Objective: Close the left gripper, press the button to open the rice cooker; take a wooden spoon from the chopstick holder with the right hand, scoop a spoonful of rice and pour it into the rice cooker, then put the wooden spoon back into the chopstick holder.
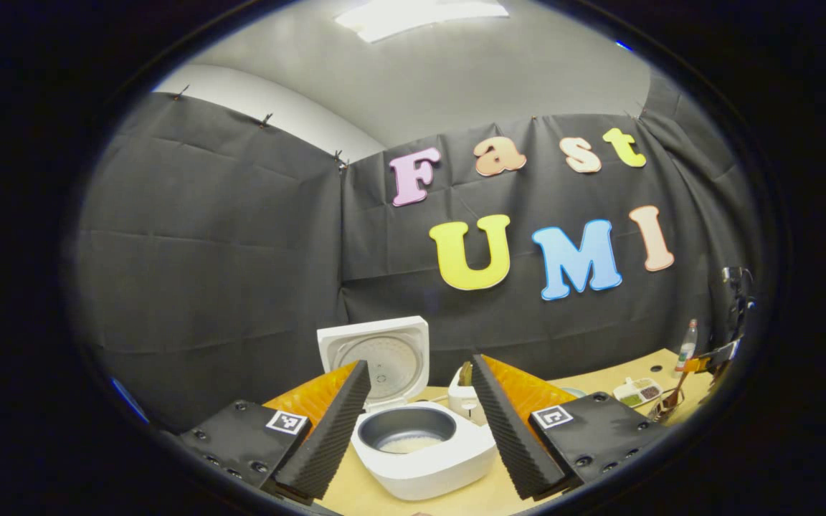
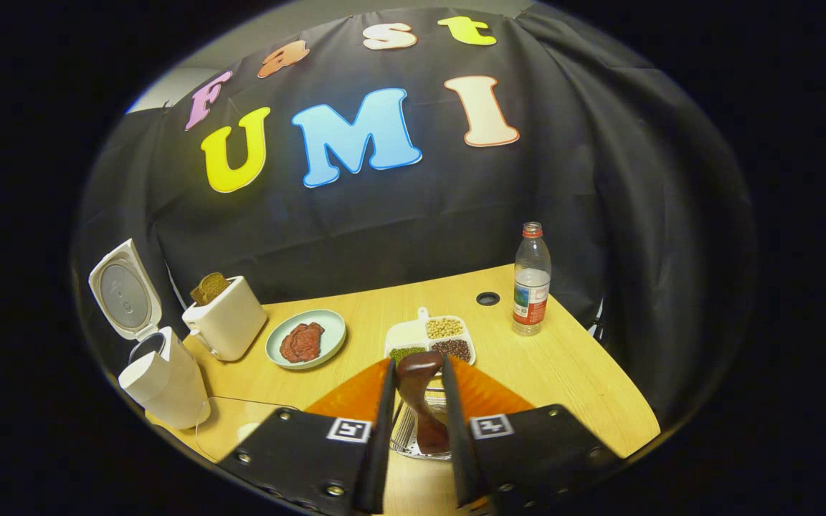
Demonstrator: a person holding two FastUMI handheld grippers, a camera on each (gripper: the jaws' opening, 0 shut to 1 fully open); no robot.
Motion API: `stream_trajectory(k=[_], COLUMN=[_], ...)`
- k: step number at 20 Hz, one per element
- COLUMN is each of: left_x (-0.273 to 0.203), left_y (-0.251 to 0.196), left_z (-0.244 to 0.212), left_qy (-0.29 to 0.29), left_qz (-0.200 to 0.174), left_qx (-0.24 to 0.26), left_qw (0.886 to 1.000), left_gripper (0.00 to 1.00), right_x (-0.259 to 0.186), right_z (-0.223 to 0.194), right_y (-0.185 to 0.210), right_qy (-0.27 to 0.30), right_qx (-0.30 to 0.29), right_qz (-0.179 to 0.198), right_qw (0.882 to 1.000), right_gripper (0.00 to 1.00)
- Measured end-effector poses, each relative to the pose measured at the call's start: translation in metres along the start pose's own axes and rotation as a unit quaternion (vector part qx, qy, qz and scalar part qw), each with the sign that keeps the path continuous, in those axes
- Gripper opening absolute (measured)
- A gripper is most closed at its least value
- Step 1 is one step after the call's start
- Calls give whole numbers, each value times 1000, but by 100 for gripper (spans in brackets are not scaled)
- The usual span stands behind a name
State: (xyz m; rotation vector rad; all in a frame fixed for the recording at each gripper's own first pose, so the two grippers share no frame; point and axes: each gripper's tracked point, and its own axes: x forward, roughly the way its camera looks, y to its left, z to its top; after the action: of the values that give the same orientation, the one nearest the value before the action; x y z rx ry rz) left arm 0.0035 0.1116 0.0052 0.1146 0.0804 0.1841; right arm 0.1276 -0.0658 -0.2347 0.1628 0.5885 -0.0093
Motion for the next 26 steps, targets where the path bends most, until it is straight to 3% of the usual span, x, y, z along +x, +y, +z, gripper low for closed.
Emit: stream_trajectory(k=[2,3,4,5,6,8,9,13,15,23,26], left_x=[3,5,7,8,11,18,23,46,62,135,169], left_y=[-2,-2,-2,-2,-1,2,4,17,28,76,87], left_z=[-1,0,0,1,1,-1,-1,4,7,16,18], left_qy=[0,-1,-1,-2,-1,2,3,6,7,21,23], left_qz=[-2,-4,-4,-5,-5,-2,0,8,17,47,49], left_qx=[-3,-4,-6,-8,-9,-8,-8,-14,-11,-18,-22], left_qw=[1000,1000,1000,1000,1000,1000,1000,1000,1000,999,998], left_gripper=[92,93,94,96,97,100,92,92,97,100,92], right_x=[-7,-13,-20,-26,-32,-44,-52,-77,-87,-120,-129], right_z=[15,24,34,42,51,68,76,99,105,100,96], right_y=[-4,-4,-4,-5,-5,-2,0,8,11,7,4], right_qy=[-22,-33,-44,-57,-69,-93,-103,-138,-149,-163,-166], right_qx=[-10,-16,-22,-30,-39,-56,-63,-82,-77,-81,-76], right_qz=[-9,-11,-14,-20,-25,-32,-34,-40,-40,-62,-72], right_qw=[1000,999,999,998,997,994,992,986,985,981,981], right_gripper=[61,67,82,82,98,99,98,99,99,98,98])
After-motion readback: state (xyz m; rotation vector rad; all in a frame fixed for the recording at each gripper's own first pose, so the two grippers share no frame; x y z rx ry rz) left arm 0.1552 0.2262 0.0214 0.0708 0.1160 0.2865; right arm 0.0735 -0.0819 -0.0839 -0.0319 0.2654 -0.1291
